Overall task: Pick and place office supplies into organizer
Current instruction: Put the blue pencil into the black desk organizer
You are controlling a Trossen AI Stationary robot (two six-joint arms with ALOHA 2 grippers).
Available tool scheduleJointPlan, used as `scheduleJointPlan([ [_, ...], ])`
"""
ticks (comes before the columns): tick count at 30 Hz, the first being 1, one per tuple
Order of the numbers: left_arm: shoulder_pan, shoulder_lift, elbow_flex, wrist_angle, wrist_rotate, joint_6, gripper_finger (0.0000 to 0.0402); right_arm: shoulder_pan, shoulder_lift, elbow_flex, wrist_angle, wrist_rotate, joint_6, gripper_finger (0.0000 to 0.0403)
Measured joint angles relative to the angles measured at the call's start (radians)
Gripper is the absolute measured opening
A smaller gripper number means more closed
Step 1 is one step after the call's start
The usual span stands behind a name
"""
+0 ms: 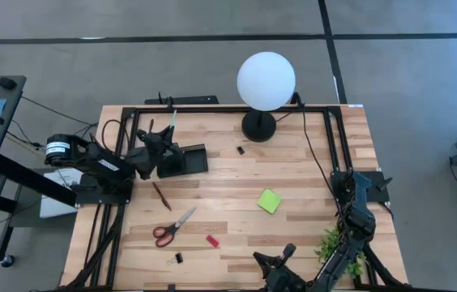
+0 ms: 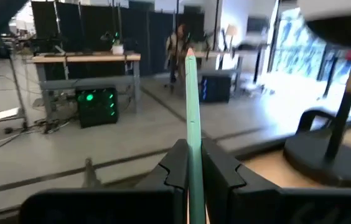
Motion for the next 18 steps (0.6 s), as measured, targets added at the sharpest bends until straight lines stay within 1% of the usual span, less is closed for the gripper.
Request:
scheduleJointPlan([
  [4, 0.0, 0.0, 0.009, -0.121, -0.046, -0.057, 0.001, 0.0, 0.0, 0.0, -0.001, 0.002, -0.006, 0.0017],
  [7, -0.006, 0.0, 0.008, -0.128, -0.077, -0.046, 0.001, 0.0, 0.0, 0.0, -0.01, 0.002, -0.01, 0.0016],
  [10, -0.007, 0.0, 0.008, -0.132, -0.073, -0.043, 0.001, 0.0, 0.0, 0.0, -0.012, 0.002, -0.01, 0.0016],
  [18, -0.007, -0.003, 0.011, -0.287, -0.039, -0.132, 0.0062, 0.0, 0.0, 0.0, -0.014, 0.002, -0.01, 0.0017],
])
